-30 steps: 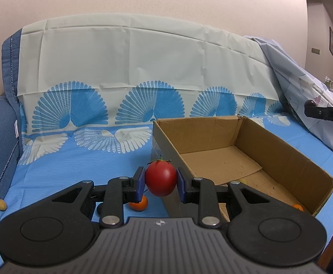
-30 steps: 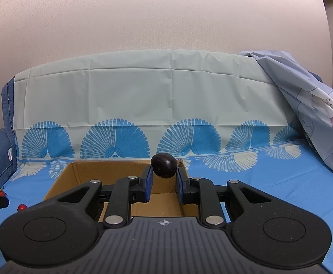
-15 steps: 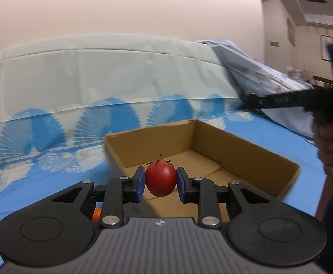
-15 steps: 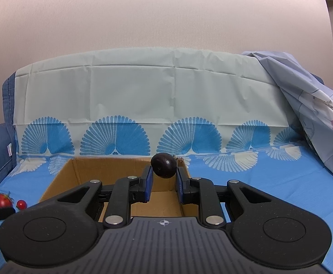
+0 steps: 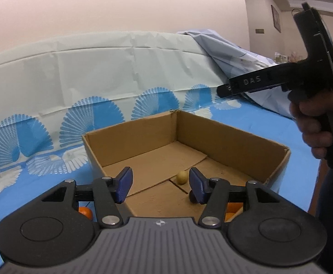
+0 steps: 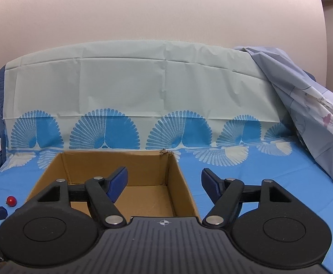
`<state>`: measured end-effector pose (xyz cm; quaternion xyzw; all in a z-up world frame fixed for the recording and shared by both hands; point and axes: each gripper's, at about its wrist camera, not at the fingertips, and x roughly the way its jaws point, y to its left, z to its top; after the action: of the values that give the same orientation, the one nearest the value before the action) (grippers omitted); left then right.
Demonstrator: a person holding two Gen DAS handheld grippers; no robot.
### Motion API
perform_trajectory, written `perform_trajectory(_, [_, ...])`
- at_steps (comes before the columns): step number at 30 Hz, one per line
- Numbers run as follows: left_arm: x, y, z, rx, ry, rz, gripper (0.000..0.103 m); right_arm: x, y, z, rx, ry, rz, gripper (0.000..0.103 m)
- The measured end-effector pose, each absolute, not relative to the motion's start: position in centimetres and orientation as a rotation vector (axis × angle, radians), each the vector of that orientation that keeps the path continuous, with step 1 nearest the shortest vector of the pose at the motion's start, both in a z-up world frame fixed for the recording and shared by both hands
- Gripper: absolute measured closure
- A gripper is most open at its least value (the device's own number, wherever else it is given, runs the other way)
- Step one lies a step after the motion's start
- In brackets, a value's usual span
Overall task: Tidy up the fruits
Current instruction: 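Open the right tool to drop the plum while the left tool releases the tomato into the box, then move both open tools back toward the remaining fruits on the bed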
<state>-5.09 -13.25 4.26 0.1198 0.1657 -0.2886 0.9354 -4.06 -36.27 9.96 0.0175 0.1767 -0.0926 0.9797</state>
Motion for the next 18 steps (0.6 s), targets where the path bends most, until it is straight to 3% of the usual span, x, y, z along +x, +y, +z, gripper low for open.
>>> perform_trajectory(4, [-5.3, -13.3, 4.1, 0.296, 0.315, -0.568, 0.067, -4.0, -36.0, 10.0, 0.033, 0.344, -0.206, 0.021])
perform_trajectory(6, [-5.5, -13.1, 4.2, 0.306, 0.298, -0.565, 0.072, -4.0, -36.0, 10.1, 0.044, 0.337, -0.217, 0.021])
perform_trajectory(10, [-5.9, -12.3, 4.7, 0.299, 0.296, -0.557, 0.072, -4.3, -35.9, 10.4, 0.095, 0.312, -0.241, 0.022])
perform_trajectory(13, [-6.4, -11.5, 5.2, 0.298, 0.291, -0.535, 0.072, -4.5, -35.5, 10.7, 0.139, 0.29, -0.251, 0.043])
perform_trajectory(15, [-6.7, -10.8, 5.7, 0.299, 0.279, -0.52, 0.071, -4.7, -35.1, 10.8, 0.171, 0.277, -0.241, 0.063])
perform_trajectory(18, [-7.0, -9.1, 7.1, 0.289, 0.255, -0.494, 0.071, -5.1, -34.5, 11.1, 0.208, 0.256, -0.219, 0.069])
